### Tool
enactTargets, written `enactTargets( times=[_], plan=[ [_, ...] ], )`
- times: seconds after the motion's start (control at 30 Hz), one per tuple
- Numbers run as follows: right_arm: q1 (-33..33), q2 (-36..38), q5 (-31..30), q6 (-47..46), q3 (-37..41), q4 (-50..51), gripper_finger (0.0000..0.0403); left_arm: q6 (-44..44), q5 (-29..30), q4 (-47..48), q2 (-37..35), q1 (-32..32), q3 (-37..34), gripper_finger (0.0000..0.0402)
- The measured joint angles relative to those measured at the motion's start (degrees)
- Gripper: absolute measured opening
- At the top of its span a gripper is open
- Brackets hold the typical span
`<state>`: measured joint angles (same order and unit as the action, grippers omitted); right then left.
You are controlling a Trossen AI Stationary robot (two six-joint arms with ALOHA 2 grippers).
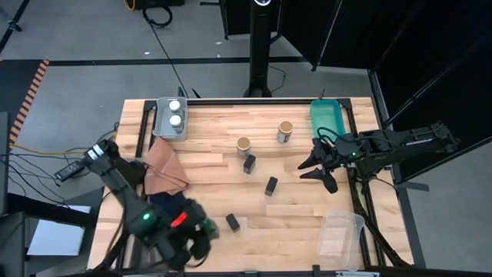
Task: Sort spices by type
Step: Put the green spice bottle into the black transparent bin
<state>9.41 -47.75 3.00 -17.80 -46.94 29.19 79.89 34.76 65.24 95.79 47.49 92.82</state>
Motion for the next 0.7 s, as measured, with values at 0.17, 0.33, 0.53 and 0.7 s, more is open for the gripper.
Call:
enactTargets(
  times=[0.17,0.33,0.53,0.7],
  plan=[
    [0.0,0.0,-2.5,0.0,0.0,0.0,0.016,7.8,-0.5,4.1,-0.3,5.7,0.3,0.0194],
    [0.0,0.0,-3.9,-0.4,0.0,-0.6,0.016,14.6,-1.4,8.8,-0.3,10.3,0.3,0.0194],
    [0.0,0.0,-5.3,-0.5,0.0,-0.6,0.016,18.4,-4.3,12.7,-0.3,14.6,0.3,0.0194],
    [0.0,0.0,-7.1,-2.0,0.0,-0.5,0.016,22.8,-5.3,15.1,-0.3,18.2,0.3,0.0194]
  ],
)
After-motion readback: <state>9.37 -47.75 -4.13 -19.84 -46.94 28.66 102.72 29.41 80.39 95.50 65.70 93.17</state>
